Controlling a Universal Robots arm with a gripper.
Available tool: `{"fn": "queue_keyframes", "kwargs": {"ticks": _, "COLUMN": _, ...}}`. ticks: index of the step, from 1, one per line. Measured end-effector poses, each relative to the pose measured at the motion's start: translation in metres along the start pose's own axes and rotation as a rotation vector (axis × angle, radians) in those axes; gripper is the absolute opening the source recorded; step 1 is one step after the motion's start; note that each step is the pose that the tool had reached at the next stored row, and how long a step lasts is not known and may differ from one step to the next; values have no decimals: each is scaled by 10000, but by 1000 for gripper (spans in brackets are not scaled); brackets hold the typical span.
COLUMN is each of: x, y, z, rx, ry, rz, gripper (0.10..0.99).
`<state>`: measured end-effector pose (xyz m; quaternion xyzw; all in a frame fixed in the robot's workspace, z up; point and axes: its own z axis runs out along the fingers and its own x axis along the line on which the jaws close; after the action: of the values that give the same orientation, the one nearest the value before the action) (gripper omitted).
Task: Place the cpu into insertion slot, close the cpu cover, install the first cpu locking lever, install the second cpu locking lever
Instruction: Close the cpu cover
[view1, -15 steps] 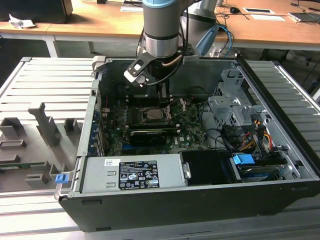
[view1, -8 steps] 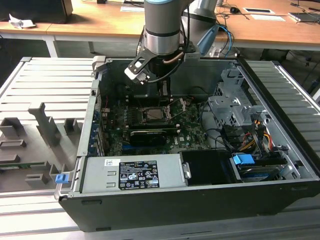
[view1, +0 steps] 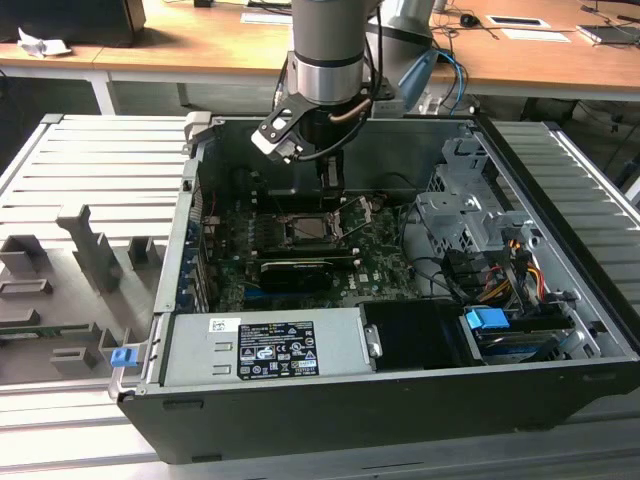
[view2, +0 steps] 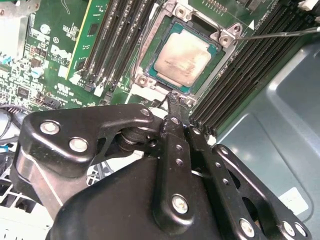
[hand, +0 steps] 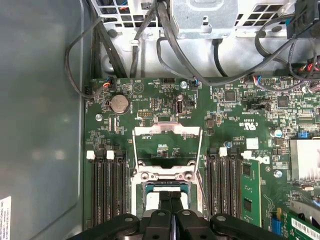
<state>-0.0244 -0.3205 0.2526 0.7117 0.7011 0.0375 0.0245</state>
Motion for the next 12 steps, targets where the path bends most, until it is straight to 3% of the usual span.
{"fn": "queue_keyframes", "kwargs": {"ticks": 12, "x": 8, "y": 27, "z": -98, "rx": 1, "ry": -2, "rz": -1, "gripper": 106}}
